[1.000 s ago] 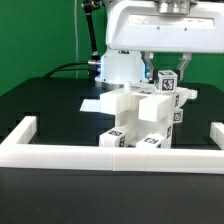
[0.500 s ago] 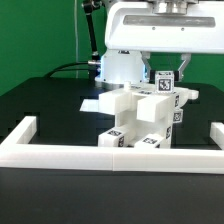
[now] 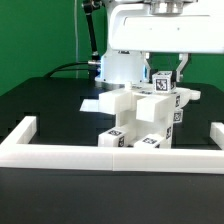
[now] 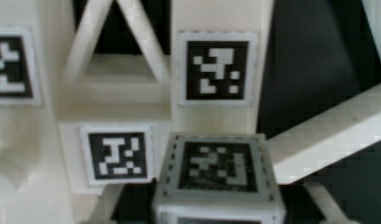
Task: Assemble chair
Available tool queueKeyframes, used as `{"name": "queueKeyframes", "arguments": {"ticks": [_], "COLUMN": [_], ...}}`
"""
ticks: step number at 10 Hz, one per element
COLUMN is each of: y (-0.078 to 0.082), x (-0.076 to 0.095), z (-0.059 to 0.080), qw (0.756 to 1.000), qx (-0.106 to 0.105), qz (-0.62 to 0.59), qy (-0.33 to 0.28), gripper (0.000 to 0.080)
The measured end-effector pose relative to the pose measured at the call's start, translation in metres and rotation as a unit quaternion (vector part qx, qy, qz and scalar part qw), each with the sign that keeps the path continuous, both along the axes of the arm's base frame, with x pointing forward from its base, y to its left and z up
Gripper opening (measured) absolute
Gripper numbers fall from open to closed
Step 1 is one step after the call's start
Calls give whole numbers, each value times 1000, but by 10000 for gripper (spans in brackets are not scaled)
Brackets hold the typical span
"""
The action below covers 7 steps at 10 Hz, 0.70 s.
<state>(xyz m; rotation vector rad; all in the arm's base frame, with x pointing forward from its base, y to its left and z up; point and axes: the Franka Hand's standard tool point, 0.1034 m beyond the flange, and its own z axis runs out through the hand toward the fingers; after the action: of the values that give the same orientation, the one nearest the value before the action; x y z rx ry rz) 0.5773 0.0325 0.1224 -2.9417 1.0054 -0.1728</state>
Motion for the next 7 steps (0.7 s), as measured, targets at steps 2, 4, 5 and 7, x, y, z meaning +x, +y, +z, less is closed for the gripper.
{"name": "queueKeyframes", "arguments": {"ticks": [2,4,5,7], "y": [1,1,2,4], "x": [0,0,0,1], "z": [0,0,0,0], "qw": [997,987,978,956], "qx": [10,23,32,45], "qz": [-75,-162,-205,-288], "qy": [0,-1,-1,-1], "gripper": [288,288,288,289]}}
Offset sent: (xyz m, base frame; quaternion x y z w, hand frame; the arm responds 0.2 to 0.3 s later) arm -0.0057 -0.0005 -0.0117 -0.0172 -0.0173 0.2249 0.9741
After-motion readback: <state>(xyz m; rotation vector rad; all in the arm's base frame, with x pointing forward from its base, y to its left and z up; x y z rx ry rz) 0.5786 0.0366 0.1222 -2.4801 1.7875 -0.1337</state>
